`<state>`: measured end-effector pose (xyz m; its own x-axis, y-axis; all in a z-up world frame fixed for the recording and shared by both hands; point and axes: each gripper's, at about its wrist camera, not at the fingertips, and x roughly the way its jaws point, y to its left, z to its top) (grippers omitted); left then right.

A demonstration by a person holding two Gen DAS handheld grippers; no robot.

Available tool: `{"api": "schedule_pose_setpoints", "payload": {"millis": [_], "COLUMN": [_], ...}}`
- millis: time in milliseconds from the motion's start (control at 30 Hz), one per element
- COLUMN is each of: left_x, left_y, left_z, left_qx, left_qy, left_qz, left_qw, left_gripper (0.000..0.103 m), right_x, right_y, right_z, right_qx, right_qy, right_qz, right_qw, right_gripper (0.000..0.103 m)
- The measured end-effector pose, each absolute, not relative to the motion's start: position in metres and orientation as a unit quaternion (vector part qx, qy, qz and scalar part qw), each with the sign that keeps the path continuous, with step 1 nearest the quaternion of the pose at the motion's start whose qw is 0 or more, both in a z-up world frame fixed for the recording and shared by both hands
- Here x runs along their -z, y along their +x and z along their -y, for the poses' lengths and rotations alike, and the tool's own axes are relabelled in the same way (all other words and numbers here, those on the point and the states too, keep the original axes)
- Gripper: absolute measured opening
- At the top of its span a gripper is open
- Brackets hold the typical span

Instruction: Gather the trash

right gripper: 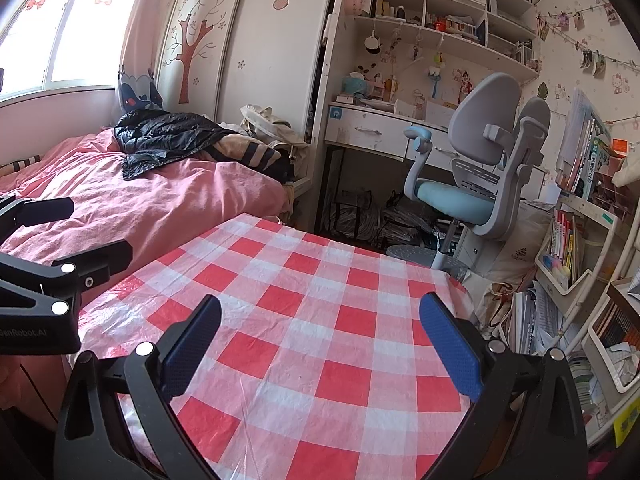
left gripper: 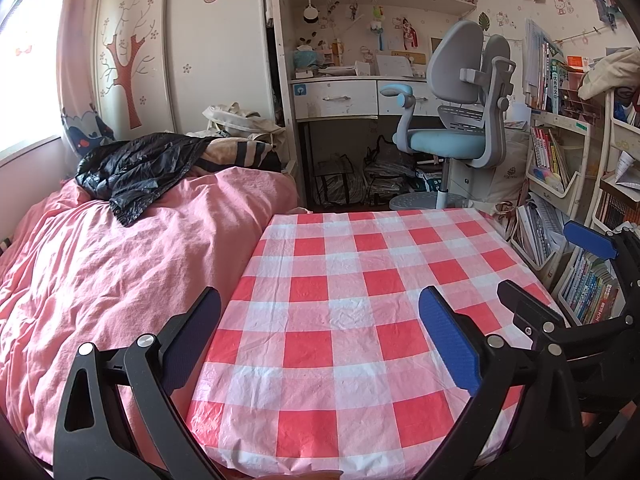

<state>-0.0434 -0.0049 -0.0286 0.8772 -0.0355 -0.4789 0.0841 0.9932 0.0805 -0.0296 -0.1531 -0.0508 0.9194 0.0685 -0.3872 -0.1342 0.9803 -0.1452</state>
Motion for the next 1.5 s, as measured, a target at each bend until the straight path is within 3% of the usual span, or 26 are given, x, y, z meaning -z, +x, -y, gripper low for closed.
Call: {"api": "schedule_pose_setpoints", "payload": {"millis": [1500], "left_x": [0.0271], "left_y": [-0.0436], "left_z": [0.0062], "left_qx": [0.032], "left_qy": [0.048], "left_qz": [-0.246], "left_qw": [0.968], "left_gripper": [0.096], "right_x": [0.049], "right_y": [-0.0283], "right_z": [0.1504], "right_qx": [-0.052], "right_qy": [-0.087], "right_qz": [-0.195], "right_qw": [0.976], "right_gripper": [0.095]}}
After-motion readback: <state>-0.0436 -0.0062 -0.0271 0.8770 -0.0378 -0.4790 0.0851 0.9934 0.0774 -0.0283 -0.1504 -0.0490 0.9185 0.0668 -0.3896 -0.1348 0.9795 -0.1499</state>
